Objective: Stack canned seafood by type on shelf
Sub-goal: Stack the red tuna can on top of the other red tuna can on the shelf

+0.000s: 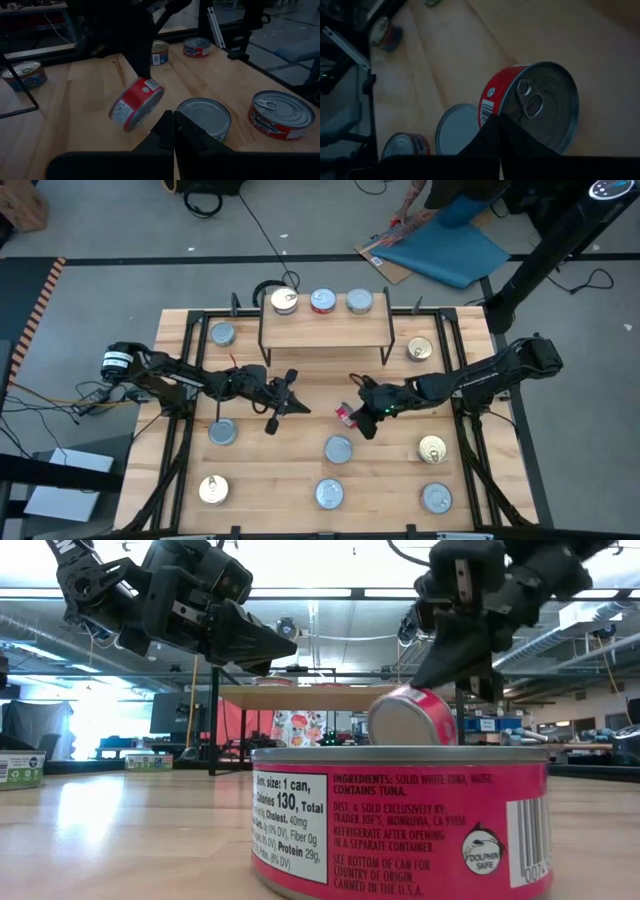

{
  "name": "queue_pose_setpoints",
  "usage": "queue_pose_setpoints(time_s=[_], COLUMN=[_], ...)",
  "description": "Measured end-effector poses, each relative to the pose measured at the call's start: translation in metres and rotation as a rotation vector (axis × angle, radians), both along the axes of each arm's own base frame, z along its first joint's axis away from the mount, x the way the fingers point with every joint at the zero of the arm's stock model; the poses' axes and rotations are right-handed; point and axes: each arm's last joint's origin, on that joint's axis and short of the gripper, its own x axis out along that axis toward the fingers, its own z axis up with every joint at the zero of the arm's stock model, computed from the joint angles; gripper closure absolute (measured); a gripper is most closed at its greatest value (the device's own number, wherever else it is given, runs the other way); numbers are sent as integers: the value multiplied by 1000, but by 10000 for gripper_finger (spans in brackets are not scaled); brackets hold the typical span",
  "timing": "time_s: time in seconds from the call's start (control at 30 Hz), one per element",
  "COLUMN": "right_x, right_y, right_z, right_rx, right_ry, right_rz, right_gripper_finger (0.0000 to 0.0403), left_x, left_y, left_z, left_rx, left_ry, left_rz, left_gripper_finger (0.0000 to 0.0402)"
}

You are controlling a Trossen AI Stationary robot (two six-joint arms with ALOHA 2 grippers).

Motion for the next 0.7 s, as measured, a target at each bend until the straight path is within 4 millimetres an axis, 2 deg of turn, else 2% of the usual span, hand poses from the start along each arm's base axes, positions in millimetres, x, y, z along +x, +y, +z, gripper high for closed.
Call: queue_pose_setpoints(time_s=[0.27, 0.53, 0.7], right_x=[-14, -16, -16], right_y=[-1, -3, -6], right_z=[-25, -28, -29], right_rx=[87, 85, 70], right_ry=[-46, -34, -26], right_rz=[3, -3, -4], right_gripper_finger=[401, 395, 376], left_x=[0, 0, 0], left_y=[0, 0, 0], left_z=[0, 0, 1], left_rx=[-23, -36, -58], left_ry=[7, 6, 10], left_rz=[5, 8, 13], left_gripper_finger=[401, 401, 401])
